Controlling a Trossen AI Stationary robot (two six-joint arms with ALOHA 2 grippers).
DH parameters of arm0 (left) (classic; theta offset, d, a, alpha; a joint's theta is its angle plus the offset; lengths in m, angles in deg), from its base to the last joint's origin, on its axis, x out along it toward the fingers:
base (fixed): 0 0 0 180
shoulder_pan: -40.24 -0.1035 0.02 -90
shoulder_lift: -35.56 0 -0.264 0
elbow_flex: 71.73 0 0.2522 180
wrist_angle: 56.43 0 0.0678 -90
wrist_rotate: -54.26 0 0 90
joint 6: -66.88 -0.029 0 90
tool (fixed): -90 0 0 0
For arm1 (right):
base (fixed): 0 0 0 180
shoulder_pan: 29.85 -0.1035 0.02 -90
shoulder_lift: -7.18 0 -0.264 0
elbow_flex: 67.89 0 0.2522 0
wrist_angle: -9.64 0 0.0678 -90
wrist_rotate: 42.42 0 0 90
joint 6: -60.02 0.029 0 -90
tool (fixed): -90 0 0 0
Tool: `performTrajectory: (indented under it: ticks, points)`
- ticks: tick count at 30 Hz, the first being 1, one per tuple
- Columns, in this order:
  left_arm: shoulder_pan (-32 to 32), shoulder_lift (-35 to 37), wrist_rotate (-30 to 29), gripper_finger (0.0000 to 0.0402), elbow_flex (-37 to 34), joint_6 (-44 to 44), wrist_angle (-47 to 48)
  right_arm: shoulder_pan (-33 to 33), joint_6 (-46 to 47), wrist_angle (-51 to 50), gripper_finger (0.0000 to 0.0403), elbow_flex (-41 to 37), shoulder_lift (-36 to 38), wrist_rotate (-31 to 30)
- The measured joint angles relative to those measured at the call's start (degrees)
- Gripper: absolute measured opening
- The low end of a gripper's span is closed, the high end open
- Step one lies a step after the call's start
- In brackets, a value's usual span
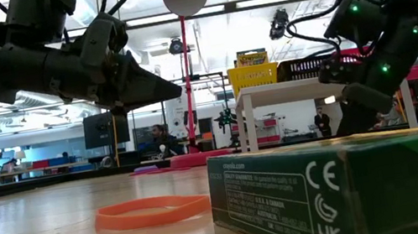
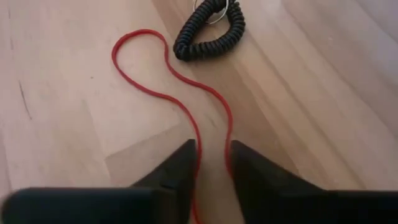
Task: Pick & Place Office Desk Supplies
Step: Put the red rubber band into the black bin on the shelf
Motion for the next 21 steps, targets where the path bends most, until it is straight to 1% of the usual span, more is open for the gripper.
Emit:
performTrajectory:
  ticks: [3, 5, 8, 12, 16, 18, 21]
  points:
    - [0.0, 0.0, 0.0, 0.0017, 0.0, -0.1, 0.0, -0.5, -0.6, -0.6, 0.0032, 0.0, 1.0, 0.0]
    - [0.0, 0.0, 0.0, 0.0017, 0.0, -0.2, 0.0, -1.4, -0.5, -1.3, 0.0009, -0.2, 2.3, 0.7]
    - [0.0, 0.0, 0.0, 0.0017, 0.0, -0.2, 0.1, -2.9, 1.1, -3.3, 0.0013, 0.0, 5.5, 3.5]
    - [0.0, 0.0, 0.0, 0.0017, 0.0, -0.2, 0.6, -6.5, 2.7, -10.0, 0.0004, 2.8, 10.4, 1.9]
    - [0.0, -0.1, 0.0, 0.0017, 0.0, -0.2, 1.4, -9.7, 3.1, -17.3, 0.0004, 7.5, 14.8, -1.3]
    - [0.0, -0.1, 0.0, 0.0017, 0.0, -0.2, 1.5, -10.7, 3.1, -21.1, 0.0003, 10.2, 16.6, -4.0]
    - [0.0, -0.1, 0.0, 0.0017, 0.0, -0.2, 1.5, -10.8, 2.9, -29.7, 0.0002, 15.5, 18.7, -8.5]
